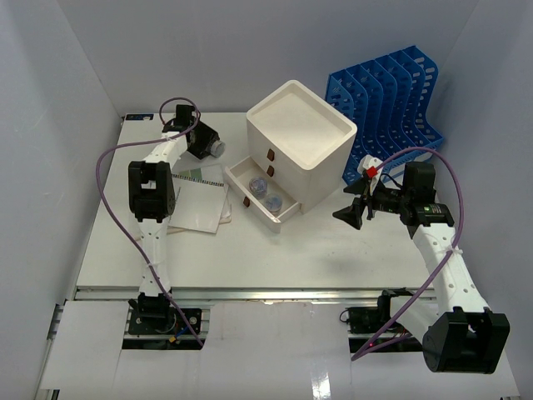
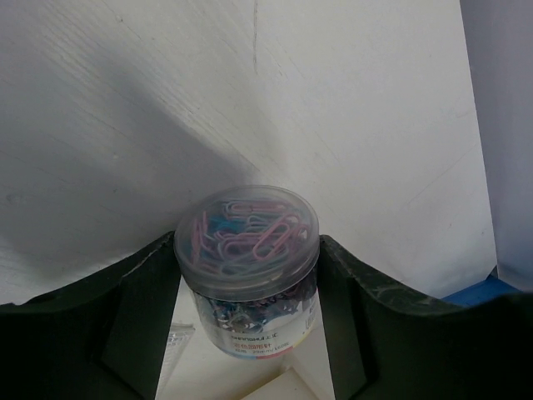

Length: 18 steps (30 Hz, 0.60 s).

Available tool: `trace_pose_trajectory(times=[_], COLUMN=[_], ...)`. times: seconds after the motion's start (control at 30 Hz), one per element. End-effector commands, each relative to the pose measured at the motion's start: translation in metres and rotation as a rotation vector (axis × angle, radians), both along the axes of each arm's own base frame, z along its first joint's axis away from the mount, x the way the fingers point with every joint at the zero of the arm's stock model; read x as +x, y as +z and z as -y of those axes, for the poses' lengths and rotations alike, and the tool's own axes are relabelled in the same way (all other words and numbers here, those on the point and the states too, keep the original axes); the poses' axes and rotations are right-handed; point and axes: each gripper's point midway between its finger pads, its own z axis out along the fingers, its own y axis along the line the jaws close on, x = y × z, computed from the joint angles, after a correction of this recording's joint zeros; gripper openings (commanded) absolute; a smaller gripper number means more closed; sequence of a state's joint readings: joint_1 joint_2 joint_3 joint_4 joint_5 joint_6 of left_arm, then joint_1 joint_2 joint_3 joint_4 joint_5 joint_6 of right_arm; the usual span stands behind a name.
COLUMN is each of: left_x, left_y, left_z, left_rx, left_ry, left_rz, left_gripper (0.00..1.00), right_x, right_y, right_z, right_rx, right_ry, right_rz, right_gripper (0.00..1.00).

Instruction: Organize the desk

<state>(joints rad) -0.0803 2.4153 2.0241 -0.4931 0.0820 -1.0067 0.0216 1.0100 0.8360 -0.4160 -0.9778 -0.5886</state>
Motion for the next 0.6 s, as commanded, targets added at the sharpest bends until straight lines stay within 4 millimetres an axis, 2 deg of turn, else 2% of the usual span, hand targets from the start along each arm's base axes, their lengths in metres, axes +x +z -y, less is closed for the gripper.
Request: trace_pose_trajectory(times=[0.0,0.07,0.2,0.27,0.3,0.33,0.4,0.43,0.53,0.57], left_x=[-0.006,-0.007,-0.009,-0.020,-0.022,-0.034,-0.048,-0.058,-0.091,-0.104], left_y=[0.022,0.036,0.097,0.116,0.143,0.139,0.183,0.192,0.204,0.197], left_z=[-0.003,-0.005,-0.008,-0.008,-0.006,-0.004,0.005,0.007,0.034,0.042], left_rx=[0.037,0.080,0.170,0.230,0.252,0.281,0.312,0.334,0.331,0.335], left_ry=[-0.044,-0.078,-0.128,-0.157,-0.171,-0.201,-0.217,-0.222,-0.327,-0.363], left_rz=[0.029,0.068,0.228,0.295,0.370,0.378,0.511,0.551,0.654,0.661], left_gripper=[0.61,0.45,0.27,0.17,0.15,0.14,0.13,0.13,0.13,0.13], right_x=[0.001,0.002,0.002,0.002,0.002,0.002,0.002,0.002,0.003,0.003], right_y=[0.007,0.006,0.006,0.005,0.005,0.005,0.004,0.004,0.003,0.003], right_z=[0.000,0.001,0.001,0.001,0.001,0.001,0.001,0.001,0.001,0.001], right_rx=[-0.003,-0.004,-0.006,-0.005,-0.005,-0.004,-0.005,-0.005,-0.005,-0.005], right_ry=[0.006,0.006,0.004,0.006,0.006,0.007,0.007,0.006,0.006,0.006], right_rz=[0.033,0.032,0.033,0.028,0.029,0.029,0.026,0.026,0.024,0.024], right_gripper=[0.90,0.90,0.90,0.90,0.90,0.90,0.90,0.90,0.90,0.90])
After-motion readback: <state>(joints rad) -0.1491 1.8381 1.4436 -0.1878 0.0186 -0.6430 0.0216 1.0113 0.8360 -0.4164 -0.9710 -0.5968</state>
